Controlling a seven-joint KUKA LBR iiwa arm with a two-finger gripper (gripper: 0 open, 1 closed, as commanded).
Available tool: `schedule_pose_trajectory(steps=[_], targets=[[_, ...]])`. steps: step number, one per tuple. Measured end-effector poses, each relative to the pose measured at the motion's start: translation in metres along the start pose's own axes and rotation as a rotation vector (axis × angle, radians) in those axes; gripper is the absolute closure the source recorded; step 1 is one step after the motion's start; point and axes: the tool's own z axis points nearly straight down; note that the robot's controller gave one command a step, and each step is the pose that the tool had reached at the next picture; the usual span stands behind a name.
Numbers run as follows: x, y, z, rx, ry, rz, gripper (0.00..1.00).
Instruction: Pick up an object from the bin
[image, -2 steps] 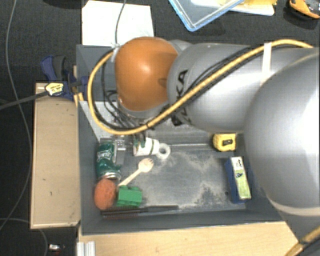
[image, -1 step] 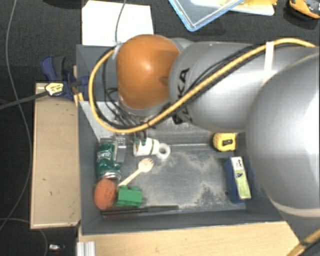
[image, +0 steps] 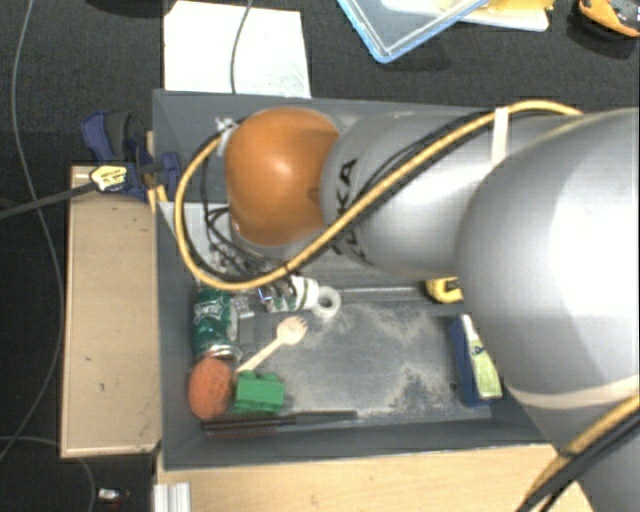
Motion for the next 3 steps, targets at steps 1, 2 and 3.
schedule_pose_trajectory(steps=[1,2,3], targets=[[0.039,-0.075,0.08,0.003,0.005,-0.084,0.0],[0.007,0.001,0.013,-0.001,-0.01,-0.379,0.0],[0.006,-0.035,0.079,0.002,0.008,-0.456,0.0]])
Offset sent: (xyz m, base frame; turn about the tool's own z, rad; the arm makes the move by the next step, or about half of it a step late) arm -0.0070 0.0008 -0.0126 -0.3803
